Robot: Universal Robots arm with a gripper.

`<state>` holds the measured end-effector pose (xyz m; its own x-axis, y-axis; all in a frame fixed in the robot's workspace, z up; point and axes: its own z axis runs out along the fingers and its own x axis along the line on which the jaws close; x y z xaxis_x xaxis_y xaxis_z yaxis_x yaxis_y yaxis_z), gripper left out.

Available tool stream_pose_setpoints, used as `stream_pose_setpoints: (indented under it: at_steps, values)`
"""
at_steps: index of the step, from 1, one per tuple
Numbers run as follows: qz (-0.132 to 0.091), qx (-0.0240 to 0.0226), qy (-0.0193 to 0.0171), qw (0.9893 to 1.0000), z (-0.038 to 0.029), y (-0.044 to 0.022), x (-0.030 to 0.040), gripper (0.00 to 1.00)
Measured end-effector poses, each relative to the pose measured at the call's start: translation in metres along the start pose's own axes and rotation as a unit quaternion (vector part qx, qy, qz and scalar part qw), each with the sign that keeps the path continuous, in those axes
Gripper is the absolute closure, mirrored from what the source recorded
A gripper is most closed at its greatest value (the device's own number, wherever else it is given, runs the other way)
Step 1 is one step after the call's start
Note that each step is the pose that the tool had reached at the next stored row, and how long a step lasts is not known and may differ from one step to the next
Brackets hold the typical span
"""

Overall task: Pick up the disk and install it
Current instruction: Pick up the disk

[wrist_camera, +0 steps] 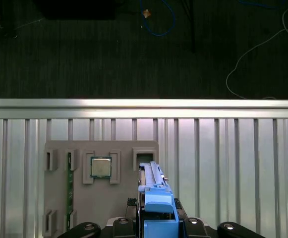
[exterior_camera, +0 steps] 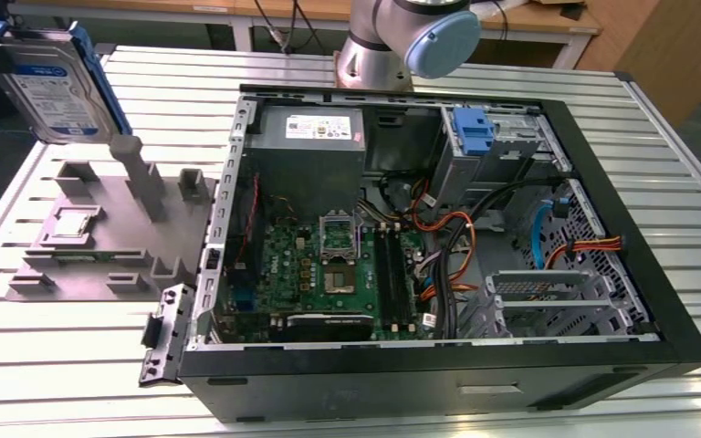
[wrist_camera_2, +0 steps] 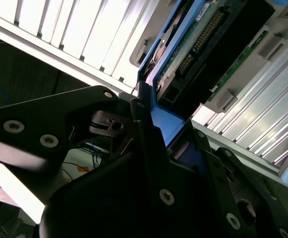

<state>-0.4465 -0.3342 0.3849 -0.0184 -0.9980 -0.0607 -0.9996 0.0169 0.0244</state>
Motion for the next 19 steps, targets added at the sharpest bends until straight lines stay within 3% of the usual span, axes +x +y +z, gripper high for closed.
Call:
stream_pose_setpoints:
  at_steps: [19]
  values:
    - [0.0, 0.0, 0.0, 1.0, -0.0052, 0.0001, -0.0003, 0.63]
